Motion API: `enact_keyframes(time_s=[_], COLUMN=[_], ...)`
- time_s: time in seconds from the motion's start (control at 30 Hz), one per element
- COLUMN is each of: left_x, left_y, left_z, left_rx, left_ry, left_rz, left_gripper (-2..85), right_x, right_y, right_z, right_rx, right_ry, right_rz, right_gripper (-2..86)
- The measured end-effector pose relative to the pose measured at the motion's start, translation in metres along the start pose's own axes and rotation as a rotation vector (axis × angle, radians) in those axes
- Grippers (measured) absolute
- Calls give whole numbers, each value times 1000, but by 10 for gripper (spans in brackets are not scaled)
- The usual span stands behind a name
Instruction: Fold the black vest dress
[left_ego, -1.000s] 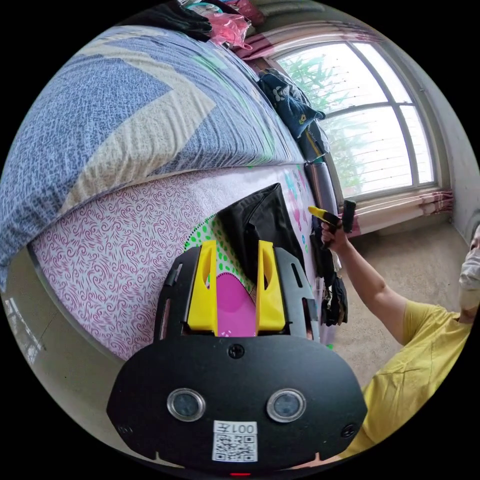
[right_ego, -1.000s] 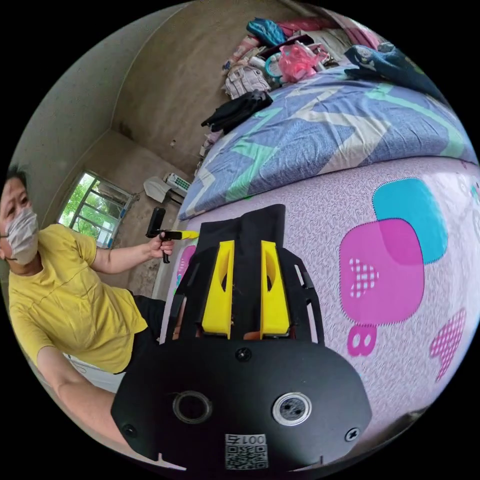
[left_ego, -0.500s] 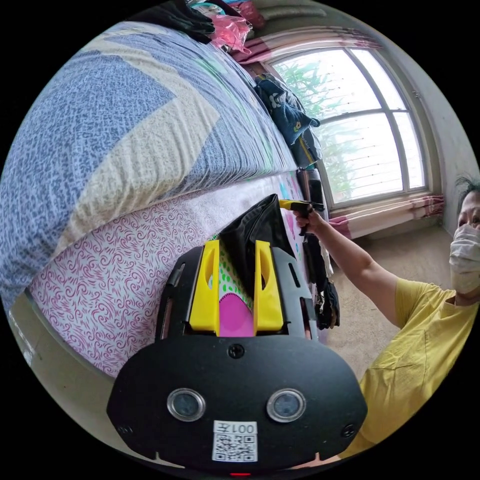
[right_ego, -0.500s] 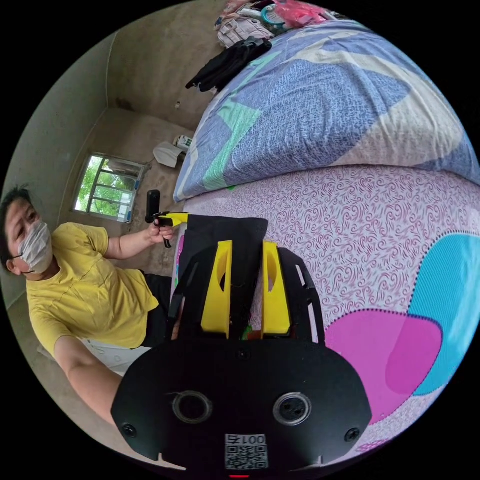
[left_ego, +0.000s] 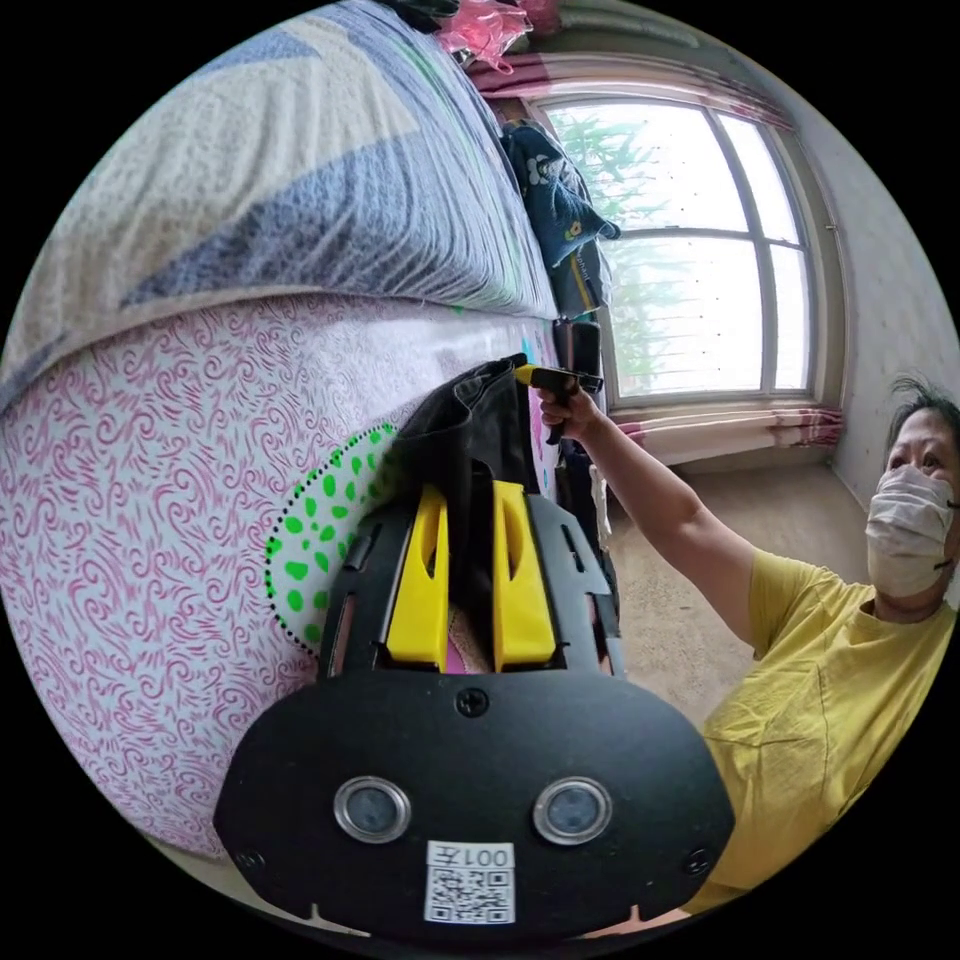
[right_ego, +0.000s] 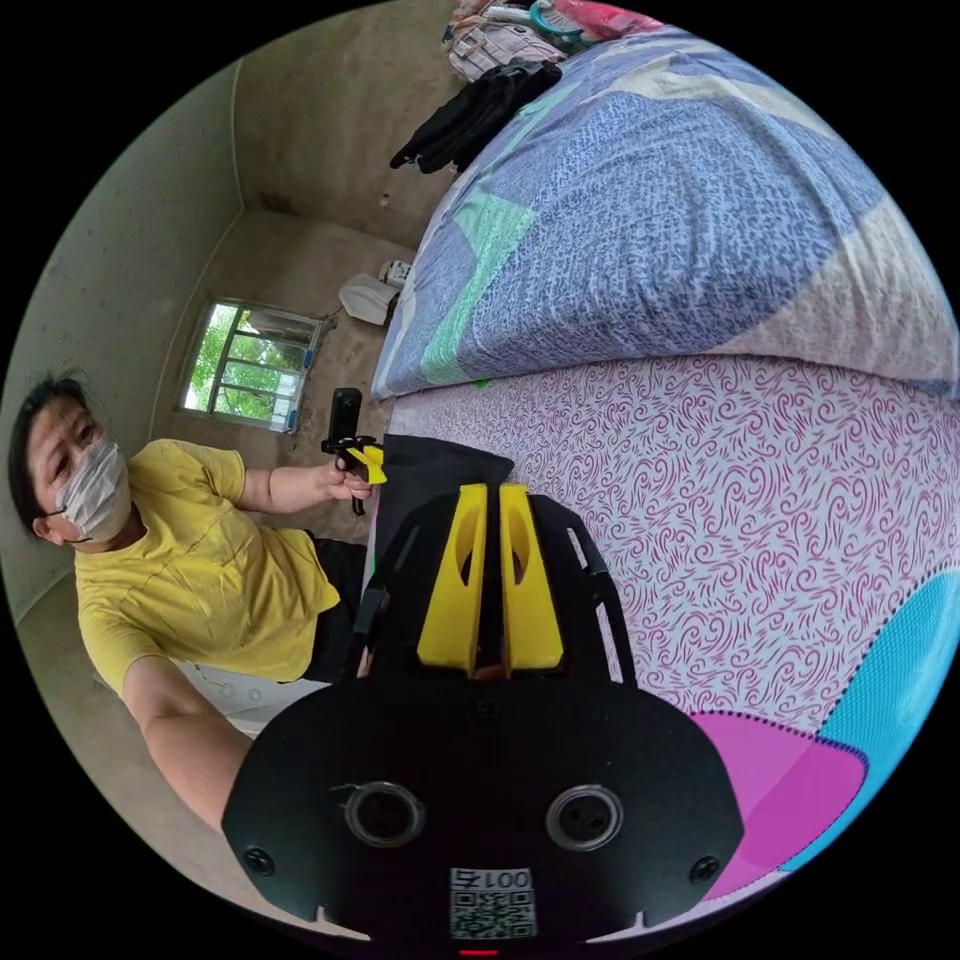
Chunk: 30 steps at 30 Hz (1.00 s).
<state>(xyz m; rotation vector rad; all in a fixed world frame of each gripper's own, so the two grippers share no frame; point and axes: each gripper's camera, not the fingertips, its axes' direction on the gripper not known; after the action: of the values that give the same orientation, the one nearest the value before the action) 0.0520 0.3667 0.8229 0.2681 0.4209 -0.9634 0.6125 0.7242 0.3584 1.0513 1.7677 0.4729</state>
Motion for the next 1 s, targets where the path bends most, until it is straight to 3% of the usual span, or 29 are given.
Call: enact_keyframes(time_s=[0.53, 0.77, 1.0], left_x=[72, 164, 208], left_y=[-8, 91, 218], left_z=[-4, 28, 111], left_rx=[42, 48, -91], left_ry=[-264, -278, -283], left_rz=[307, 651, 749], left_gripper=[1, 0, 2], right_x=[-79, -151, -177], right_y=[-2, 90, 232], right_z=[-41, -50, -41], right_rx=[151, 139, 182], right_ry=[198, 176, 191], right_rz=[-225, -308, -225], right_gripper=[11, 11, 12])
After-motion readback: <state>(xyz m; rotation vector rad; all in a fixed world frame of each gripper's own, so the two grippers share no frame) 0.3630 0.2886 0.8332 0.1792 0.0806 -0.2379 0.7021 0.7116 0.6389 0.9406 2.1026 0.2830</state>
